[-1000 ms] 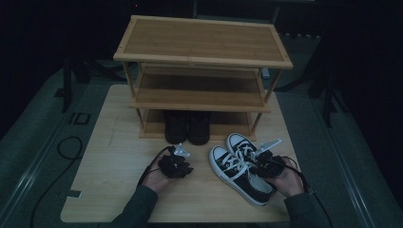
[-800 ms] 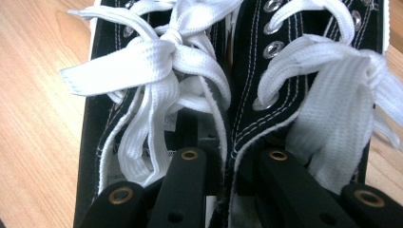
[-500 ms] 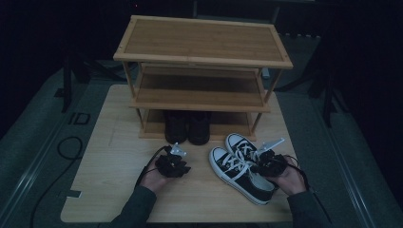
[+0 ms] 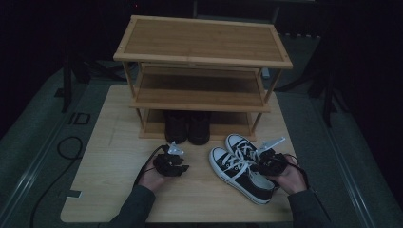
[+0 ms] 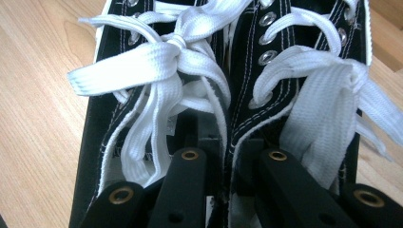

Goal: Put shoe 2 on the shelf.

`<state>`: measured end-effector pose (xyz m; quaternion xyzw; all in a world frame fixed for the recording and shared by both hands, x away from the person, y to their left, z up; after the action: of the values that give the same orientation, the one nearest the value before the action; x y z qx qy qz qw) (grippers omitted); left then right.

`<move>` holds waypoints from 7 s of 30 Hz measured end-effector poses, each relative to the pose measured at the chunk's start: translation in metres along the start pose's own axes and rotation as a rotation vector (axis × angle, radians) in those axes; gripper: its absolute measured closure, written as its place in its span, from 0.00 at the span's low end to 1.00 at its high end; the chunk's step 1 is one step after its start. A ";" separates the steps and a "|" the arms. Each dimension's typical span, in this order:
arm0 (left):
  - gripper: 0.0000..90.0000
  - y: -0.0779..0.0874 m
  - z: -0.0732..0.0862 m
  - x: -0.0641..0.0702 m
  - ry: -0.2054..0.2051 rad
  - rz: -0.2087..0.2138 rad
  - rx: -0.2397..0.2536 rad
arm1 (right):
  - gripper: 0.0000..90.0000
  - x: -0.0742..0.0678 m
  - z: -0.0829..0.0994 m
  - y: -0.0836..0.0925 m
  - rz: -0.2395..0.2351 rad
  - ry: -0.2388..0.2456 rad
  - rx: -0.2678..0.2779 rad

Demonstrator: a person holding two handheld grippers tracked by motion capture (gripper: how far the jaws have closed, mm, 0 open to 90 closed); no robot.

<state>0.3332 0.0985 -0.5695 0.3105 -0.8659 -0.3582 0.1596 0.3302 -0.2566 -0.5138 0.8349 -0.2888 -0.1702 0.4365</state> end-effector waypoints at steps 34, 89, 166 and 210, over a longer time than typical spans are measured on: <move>0.42 -0.003 0.013 -0.002 -0.011 -0.093 0.093 | 0.94 0.007 -0.017 0.020 0.020 0.029 0.031; 0.39 -0.004 0.016 0.000 -0.001 -0.103 0.119 | 0.94 -0.005 -0.077 0.053 -0.057 0.248 0.075; 0.39 -0.004 0.016 0.000 -0.002 -0.106 0.118 | 0.94 -0.021 -0.173 0.114 -0.119 0.478 0.154; 0.39 -0.004 0.016 0.000 -0.002 -0.105 0.117 | 0.96 0.002 -0.224 0.064 0.220 0.063 0.284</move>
<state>0.3270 0.1046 -0.5830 0.3642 -0.8680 -0.3150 0.1214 0.4305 -0.1452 -0.3356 0.8563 -0.3860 -0.0528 0.3390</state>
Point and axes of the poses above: each handheld gripper's, and its own axes: y roughly backward along the jaws, z roughly out of its underside, x roughly to its right, the point moved 1 cm from there along -y, roughly forward along the jaws, and after that the axes turned 3 degrees about x, right-handed, at the moved point
